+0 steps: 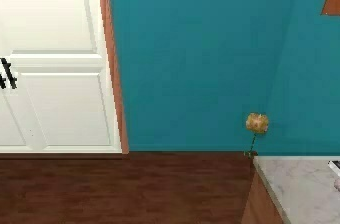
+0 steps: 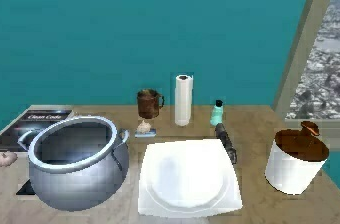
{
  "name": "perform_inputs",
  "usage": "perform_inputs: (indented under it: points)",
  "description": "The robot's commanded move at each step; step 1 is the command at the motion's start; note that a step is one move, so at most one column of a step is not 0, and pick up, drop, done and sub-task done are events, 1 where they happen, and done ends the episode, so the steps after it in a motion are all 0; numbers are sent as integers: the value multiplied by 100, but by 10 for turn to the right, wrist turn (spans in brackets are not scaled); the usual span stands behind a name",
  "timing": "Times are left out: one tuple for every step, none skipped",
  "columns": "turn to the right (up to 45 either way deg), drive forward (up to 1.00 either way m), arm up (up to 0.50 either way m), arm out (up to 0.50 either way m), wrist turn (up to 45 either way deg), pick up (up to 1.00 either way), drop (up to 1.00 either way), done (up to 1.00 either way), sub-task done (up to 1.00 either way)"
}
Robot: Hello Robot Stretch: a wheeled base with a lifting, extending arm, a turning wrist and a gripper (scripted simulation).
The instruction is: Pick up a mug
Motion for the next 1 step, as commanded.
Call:
perform_inputs:
  points:
    - [0, 0, 50, 0, 0, 0, 0, 0, 0]
